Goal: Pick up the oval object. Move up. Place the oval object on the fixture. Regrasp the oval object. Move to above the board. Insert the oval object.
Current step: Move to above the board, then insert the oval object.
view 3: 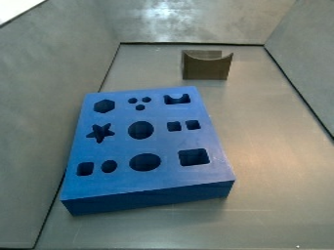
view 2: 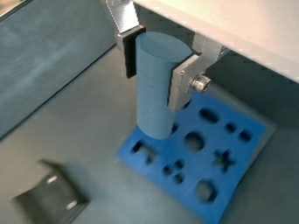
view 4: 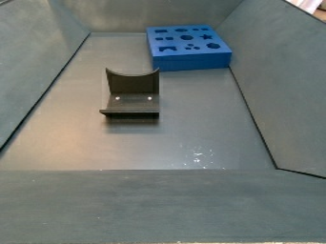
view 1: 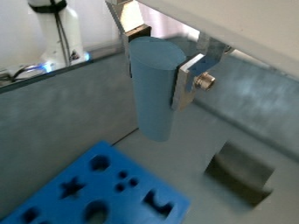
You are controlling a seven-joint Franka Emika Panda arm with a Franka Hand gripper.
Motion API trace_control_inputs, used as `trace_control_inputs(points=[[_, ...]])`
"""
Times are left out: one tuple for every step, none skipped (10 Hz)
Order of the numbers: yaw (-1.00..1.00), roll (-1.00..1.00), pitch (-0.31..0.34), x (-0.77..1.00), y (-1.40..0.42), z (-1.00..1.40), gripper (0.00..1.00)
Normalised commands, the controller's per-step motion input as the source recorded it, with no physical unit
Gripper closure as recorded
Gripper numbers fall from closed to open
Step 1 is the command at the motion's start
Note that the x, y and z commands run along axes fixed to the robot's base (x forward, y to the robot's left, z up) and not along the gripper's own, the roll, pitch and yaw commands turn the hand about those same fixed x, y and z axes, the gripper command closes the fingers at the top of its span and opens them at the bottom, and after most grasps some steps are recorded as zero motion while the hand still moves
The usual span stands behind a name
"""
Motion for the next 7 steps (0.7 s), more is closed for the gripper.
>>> trace_control_inputs(points=[[-0.01,-0.73,-0.132,-0.16,-0.06,0.01,1.0],[-0.01,-0.52,-0.117,-0.13,-0.03,0.0,1.0],[-0.01,-0.35,-0.1,-0.1,-0.01,0.0,1.0],[-0.01,-0.24,-0.076,-0.07,0.0,0.0,1.0],[0.0,-0.03,0.026,-0.08,0.0,0.0,1.0],[0.01,-0.01,0.003,-0.11,0.0,0.0,1.0],[0.0,-0.01,-0.003,-0.1,-0.03,-0.08,1.0]])
